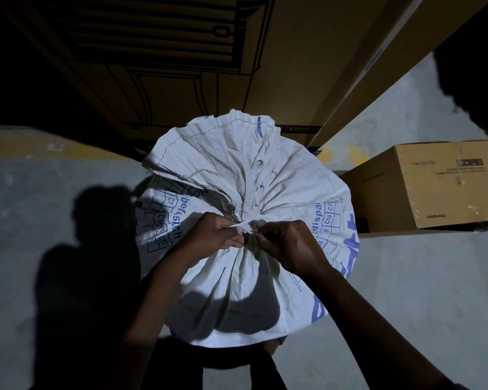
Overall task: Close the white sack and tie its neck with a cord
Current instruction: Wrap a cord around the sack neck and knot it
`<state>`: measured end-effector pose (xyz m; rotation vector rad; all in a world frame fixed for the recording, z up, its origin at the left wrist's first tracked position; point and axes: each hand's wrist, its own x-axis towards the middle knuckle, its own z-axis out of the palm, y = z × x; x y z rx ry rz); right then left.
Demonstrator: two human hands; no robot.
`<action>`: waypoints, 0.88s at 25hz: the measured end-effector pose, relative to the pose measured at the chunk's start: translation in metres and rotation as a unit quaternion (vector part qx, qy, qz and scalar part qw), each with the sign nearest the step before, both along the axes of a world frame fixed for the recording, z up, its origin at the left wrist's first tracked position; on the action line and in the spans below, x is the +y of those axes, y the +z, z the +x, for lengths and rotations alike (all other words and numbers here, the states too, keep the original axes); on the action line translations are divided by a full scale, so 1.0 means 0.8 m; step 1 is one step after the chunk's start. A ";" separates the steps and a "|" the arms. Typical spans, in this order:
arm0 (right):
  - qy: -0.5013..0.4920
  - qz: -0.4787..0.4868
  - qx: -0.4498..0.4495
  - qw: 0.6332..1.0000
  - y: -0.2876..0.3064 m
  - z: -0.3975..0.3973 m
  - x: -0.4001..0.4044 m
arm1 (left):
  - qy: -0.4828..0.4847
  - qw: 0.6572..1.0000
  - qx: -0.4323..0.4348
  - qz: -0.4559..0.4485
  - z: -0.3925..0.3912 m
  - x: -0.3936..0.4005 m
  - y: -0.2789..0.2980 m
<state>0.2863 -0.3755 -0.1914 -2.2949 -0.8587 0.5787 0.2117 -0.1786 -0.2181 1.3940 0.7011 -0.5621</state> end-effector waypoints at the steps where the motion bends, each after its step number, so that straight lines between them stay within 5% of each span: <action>1: 0.007 -0.004 0.004 1.000 0.000 0.003 0.000 | 0.000 1.000 0.000 -0.003 0.001 0.000 0.002; 15: 0.031 -0.095 0.032 0.995 0.020 0.015 0.019 | -0.001 0.999 -0.011 0.038 0.000 -0.009 0.007; 22: -0.147 -0.066 -0.036 0.986 -0.001 -0.042 0.034 | 0.003 0.998 -0.037 0.055 -0.012 -0.015 0.011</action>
